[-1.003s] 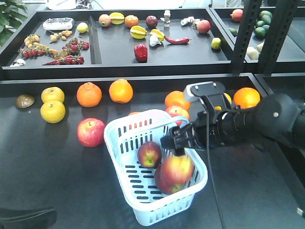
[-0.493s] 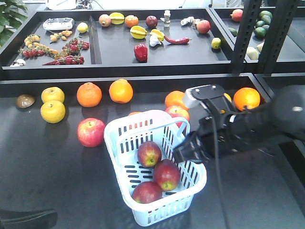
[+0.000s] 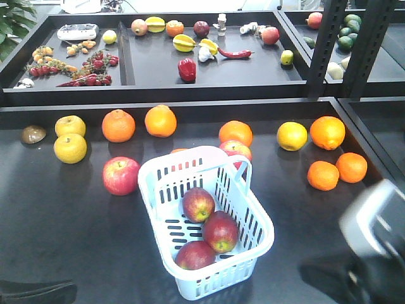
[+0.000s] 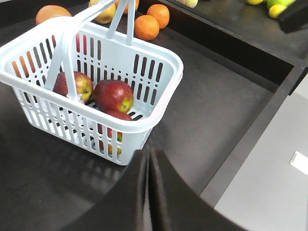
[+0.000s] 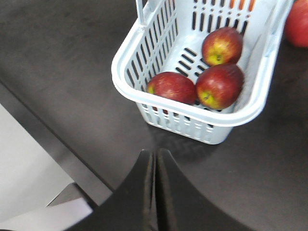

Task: Pick three apples into basket with both arms

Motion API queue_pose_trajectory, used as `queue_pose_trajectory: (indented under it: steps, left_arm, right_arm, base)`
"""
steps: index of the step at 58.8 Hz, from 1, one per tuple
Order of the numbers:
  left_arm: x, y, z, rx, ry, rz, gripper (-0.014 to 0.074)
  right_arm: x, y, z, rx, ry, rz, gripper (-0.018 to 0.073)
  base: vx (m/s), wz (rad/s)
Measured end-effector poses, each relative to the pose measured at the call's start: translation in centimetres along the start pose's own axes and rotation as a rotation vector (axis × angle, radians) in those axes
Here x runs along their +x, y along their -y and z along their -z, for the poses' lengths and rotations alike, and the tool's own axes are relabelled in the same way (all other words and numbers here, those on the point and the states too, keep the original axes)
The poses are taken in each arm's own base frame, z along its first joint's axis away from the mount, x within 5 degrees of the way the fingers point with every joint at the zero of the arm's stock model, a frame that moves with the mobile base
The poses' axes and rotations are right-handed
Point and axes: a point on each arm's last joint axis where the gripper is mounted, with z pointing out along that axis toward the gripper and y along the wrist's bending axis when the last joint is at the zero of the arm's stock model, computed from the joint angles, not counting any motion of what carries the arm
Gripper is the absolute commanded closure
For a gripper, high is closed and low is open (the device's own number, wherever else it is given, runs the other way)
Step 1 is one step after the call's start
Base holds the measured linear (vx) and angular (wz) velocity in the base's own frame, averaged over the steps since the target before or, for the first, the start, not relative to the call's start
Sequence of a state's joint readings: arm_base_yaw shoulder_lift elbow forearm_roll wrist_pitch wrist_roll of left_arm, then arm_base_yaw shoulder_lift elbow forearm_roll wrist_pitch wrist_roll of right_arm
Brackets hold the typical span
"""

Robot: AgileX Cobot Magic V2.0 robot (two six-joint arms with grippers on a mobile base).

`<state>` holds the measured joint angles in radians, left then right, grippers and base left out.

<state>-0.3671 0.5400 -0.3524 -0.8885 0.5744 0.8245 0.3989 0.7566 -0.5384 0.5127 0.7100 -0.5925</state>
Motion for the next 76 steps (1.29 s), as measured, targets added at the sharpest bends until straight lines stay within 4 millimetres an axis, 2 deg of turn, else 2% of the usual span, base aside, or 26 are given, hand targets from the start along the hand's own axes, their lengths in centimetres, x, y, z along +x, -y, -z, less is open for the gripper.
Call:
queue_pose_trajectory:
  steps: [5,12,20,44,57,64,76]
  left_arm:
    - [0.0,0.0,0.0,0.000,0.000,0.000,0.0603]
    - [0.0,0.0,0.0,0.000,0.000,0.000,0.0603]
    - [0.0,0.0,0.0,0.004,-0.004,0.000,0.0603]
    - [1.1,1.3,0.2,0.140,-0.118,0.010,0.0603]
    - [1.2,1.4,0.2,0.153,-0.130,0.010,0.0603]
    - [0.9,1.2,0.1,0.127,-0.103,0.014,0.0603]
    - [-0.7,-0.1,0.0,-0.010,0.075,0.080,0.0603]
  right_arm:
    - [1.3,-0.3,0.7,0.027,0.041,0.014,0.0564]
    - [2.1,-0.6,1.4,0.042,0.081,0.028,0.0564]
    - [2.3,-0.8,1.9,0.048,0.110,0.038,0.0564]
    - [2.3,-0.8,1.9,0.046,0.108,0.034,0.0564]
    - [2.3,-0.8,1.9,0.046,0.108,0.034,0.0564]
    - [2.3,-0.8,1.9,0.046,0.108,0.034,0.0564]
    - [2.3,-0.8,1.9,0.046,0.108,0.034,0.0564]
  base:
    - [0.00,0.00]
    - [0.00,0.00]
    - [0.00,0.00]
    - [0.00,0.00]
    - [0.00,0.00]
    - [0.00,0.00]
    - [0.00,0.00]
